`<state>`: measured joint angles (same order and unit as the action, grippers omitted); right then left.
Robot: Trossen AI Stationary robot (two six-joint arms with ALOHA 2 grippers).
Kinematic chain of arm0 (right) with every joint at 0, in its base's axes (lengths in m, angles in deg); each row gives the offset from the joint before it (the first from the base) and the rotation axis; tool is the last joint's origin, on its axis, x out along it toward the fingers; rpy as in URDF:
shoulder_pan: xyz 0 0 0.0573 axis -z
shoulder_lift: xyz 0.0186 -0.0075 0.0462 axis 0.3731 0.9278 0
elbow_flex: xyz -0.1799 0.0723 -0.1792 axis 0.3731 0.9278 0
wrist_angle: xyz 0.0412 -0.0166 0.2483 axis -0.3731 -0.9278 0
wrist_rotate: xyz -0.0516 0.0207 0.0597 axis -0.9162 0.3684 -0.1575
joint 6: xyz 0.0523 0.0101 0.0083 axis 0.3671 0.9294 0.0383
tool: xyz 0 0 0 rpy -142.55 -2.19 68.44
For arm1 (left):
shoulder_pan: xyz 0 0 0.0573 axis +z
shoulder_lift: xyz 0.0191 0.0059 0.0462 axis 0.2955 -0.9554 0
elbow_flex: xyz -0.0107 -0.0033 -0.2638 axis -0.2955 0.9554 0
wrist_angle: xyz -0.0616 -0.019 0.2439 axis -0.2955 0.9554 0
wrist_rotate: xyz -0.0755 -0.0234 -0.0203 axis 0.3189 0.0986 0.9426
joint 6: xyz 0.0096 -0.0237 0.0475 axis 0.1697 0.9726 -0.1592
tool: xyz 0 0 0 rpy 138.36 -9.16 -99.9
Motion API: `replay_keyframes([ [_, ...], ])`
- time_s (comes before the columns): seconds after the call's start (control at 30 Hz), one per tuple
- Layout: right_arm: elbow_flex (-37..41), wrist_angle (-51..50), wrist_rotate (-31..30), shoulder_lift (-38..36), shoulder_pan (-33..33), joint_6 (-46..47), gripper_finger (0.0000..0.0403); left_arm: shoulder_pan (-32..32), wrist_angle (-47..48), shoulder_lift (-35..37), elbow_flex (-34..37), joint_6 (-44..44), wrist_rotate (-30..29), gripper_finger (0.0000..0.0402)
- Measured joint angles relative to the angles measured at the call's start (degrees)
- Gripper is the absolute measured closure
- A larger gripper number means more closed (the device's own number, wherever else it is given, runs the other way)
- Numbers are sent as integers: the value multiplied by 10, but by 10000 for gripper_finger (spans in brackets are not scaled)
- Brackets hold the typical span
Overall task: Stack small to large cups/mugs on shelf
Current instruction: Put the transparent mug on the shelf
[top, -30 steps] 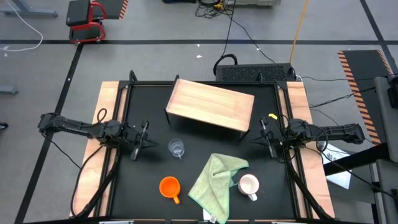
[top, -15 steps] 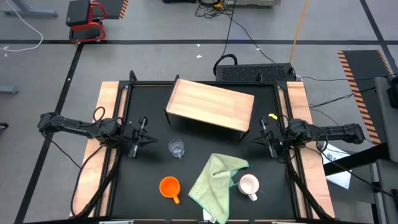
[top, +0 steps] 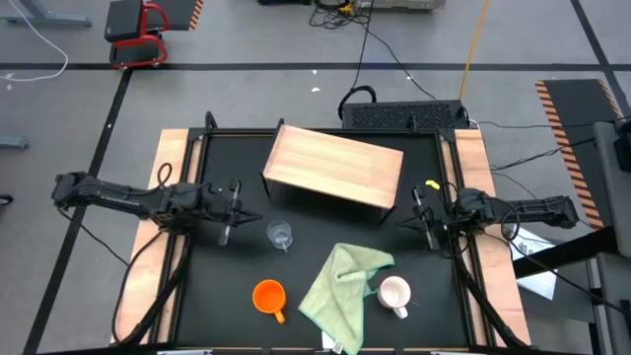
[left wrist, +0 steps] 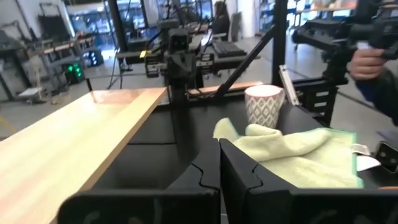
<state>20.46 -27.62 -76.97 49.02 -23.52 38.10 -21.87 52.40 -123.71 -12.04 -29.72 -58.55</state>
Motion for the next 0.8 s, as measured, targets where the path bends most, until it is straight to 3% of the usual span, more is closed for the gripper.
replay_keyframes([
  [0.47, 0, 0, 0, 0, 0, 0, 403, 21, -25, -160, -85, 16, 76, 401],
  [0.8, 0, 0, -2, 0, 0, -5, 403, 40, -41, -219, -122, 10, 103, 401],
])
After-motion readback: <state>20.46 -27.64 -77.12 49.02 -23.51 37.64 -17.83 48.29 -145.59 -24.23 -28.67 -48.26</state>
